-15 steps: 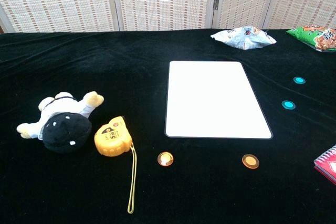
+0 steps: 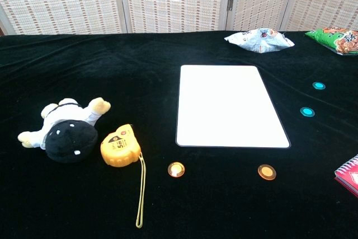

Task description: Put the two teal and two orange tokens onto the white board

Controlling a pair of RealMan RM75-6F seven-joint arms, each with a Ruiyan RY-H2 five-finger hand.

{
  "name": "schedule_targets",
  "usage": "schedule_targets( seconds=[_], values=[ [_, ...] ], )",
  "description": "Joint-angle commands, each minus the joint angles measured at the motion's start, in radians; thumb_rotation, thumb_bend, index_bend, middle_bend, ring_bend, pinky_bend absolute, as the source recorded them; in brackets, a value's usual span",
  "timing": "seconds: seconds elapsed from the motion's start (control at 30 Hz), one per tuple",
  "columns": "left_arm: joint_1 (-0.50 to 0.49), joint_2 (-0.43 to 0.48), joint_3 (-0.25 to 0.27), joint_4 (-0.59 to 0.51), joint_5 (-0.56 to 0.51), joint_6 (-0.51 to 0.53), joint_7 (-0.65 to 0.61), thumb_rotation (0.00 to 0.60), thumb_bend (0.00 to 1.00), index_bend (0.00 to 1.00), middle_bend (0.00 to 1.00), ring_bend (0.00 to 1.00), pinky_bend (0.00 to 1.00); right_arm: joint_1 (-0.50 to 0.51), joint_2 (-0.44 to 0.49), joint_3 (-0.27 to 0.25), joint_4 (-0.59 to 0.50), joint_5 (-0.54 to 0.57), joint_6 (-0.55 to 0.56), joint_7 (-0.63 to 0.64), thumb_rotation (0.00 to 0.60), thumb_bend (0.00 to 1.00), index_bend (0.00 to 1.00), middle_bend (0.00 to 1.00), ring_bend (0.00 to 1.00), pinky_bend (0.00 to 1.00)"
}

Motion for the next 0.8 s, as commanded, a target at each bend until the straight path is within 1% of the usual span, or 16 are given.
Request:
schedule_targets(
  seconds=[0.03, 0.17, 0.2, 0.27, 0.33, 0.5, 0.8],
  values=[
    [-0.001, 0.001, 0.000, 0.000, -0.002, -0.002, 0.001, 0.600, 0.14, 0.00, 0.00, 0.00, 0.00, 0.006, 0.000, 0.004, -0.002, -0.004, -0.002, -0.003, 0.600, 0.29, 0.02, 0.04, 0.10, 0.00],
    [-0.001, -0.001, -0.001, 0.000, 0.001, 0.001, -0.001, 0.600, 0.14, 0.00, 0.00, 0.00, 0.00, 0.030, 0.000, 0.011, -0.012, -0.012, -0.024, -0.023, 0.600, 0.29, 0.07, 0.05, 0.10, 0.00],
    [-0.001, 0.000, -0.002, 0.000, 0.002, 0.002, -0.002, 0.600, 0.14, 0.00, 0.00, 0.00, 0.00, 0.038, -0.001, 0.014, -0.014, -0.012, -0.034, -0.031, 0.600, 0.29, 0.10, 0.05, 0.10, 0.00],
    [0.000, 0.000, -0.001, 0.001, 0.003, 0.004, -0.005, 0.600, 0.14, 0.00, 0.00, 0.00, 0.00, 0.061, -0.010, 0.021, -0.017, -0.010, -0.062, -0.048, 0.600, 0.29, 0.16, 0.04, 0.06, 0.00],
    [0.001, -0.001, -0.001, 0.003, 0.004, 0.006, -0.008, 0.600, 0.14, 0.00, 0.00, 0.00, 0.00, 0.091, -0.026, 0.028, -0.012, -0.009, -0.098, -0.071, 0.600, 0.29, 0.20, 0.03, 0.01, 0.00],
    [0.005, 0.001, 0.002, 0.003, 0.005, 0.010, -0.014, 0.600, 0.14, 0.00, 0.00, 0.00, 0.00, 0.171, -0.074, 0.044, -0.005, 0.019, -0.213, -0.106, 0.600, 0.29, 0.27, 0.03, 0.00, 0.00],
    [0.007, 0.010, 0.006, -0.003, 0.014, 0.009, -0.035, 0.600, 0.14, 0.00, 0.00, 0.00, 0.00, 0.308, -0.187, 0.073, 0.083, 0.143, -0.432, -0.167, 0.600, 0.29, 0.29, 0.02, 0.00, 0.00]
  ],
)
